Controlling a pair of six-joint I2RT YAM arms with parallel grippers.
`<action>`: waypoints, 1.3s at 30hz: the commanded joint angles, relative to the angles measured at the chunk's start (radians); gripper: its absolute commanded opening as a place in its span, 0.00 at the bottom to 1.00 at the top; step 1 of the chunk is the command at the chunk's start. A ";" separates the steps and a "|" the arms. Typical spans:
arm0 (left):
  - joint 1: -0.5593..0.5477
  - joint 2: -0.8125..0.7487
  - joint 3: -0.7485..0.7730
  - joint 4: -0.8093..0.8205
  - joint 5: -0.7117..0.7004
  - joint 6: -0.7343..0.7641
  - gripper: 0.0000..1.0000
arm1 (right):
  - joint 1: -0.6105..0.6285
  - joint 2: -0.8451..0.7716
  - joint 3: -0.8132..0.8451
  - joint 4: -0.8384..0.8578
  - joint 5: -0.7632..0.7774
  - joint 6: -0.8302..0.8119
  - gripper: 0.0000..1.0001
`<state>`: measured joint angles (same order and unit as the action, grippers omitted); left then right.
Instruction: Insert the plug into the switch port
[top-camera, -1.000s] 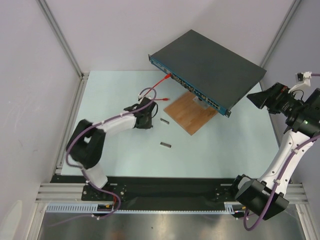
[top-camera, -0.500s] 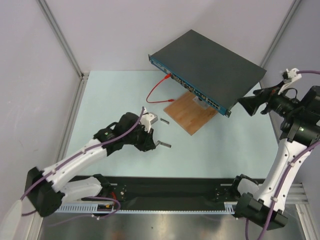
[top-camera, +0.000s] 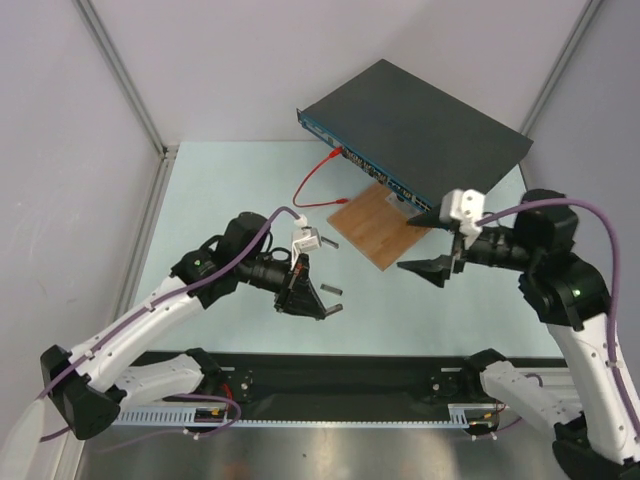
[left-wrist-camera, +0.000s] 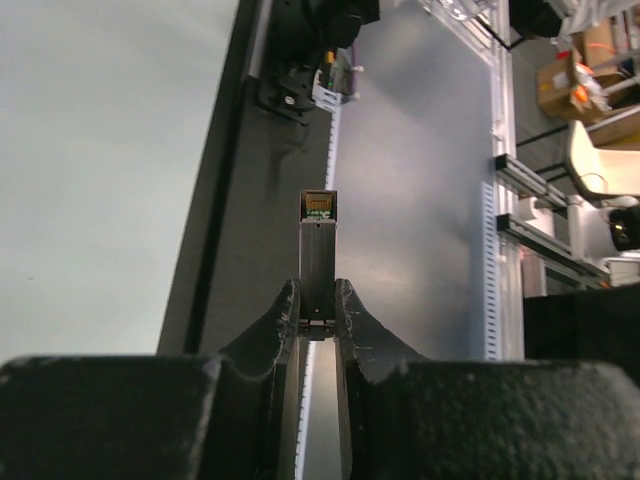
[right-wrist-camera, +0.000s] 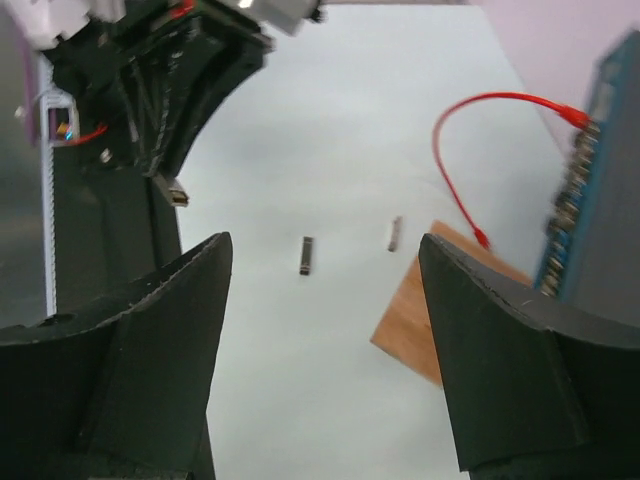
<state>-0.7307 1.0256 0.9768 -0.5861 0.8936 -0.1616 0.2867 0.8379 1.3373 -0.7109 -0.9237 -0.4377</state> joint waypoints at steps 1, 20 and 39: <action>0.005 0.010 0.049 0.029 0.128 -0.035 0.00 | 0.204 0.067 0.013 -0.027 0.217 -0.179 0.79; 0.105 0.091 0.013 0.178 0.234 -0.245 0.00 | 0.762 0.276 0.017 -0.142 0.456 -0.503 0.59; 0.105 0.090 0.046 0.172 0.214 -0.234 0.00 | 0.844 0.291 -0.061 -0.030 0.655 -0.521 0.20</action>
<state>-0.6338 1.1240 0.9840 -0.4290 1.0847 -0.4019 1.1084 1.1343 1.2903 -0.8070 -0.3466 -0.9482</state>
